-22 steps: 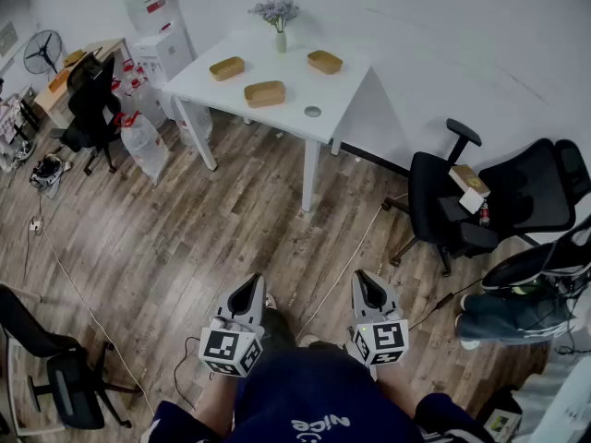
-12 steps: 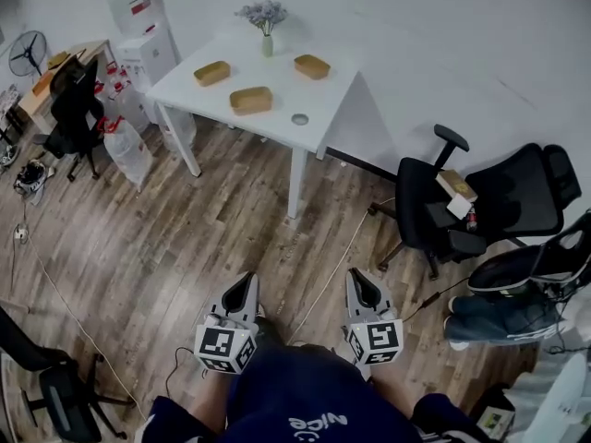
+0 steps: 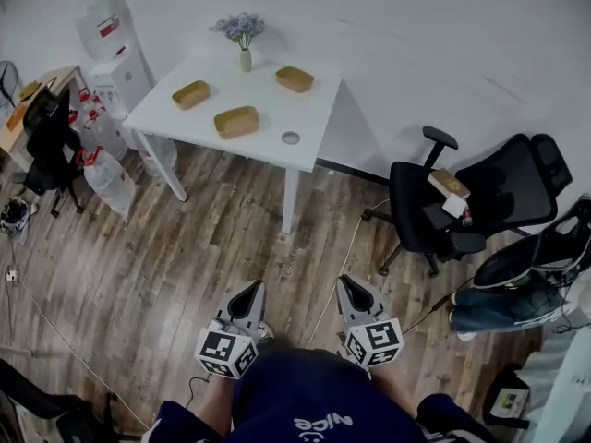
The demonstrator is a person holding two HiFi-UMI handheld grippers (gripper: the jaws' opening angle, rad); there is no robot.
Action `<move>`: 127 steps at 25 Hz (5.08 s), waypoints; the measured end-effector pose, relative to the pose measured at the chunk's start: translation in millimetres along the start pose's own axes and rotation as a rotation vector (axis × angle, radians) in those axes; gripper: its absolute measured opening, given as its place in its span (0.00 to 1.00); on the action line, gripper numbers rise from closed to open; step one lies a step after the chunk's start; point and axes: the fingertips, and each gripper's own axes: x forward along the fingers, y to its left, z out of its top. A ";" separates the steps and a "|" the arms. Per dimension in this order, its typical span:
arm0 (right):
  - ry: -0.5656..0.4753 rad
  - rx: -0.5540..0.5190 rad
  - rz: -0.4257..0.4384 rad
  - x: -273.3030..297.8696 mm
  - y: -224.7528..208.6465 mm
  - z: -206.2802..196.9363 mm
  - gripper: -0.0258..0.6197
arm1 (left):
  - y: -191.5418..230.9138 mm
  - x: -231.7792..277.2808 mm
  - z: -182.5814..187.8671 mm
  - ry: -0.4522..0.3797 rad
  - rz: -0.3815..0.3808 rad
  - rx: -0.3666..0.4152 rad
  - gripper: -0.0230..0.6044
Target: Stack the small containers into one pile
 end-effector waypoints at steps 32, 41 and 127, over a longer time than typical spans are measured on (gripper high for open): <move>0.008 0.077 0.101 239.3 -65.7 55.2 0.13 | 158.4 147.0 45.3 0.038 0.225 0.057 0.07; 0.036 0.052 0.199 299.1 -126.0 73.9 0.13 | 159.0 235.6 59.9 0.014 0.266 -0.001 0.07; 0.232 -0.222 0.133 805.7 -249.9 275.6 0.28 | 526.9 451.7 188.7 0.093 0.202 -0.094 0.07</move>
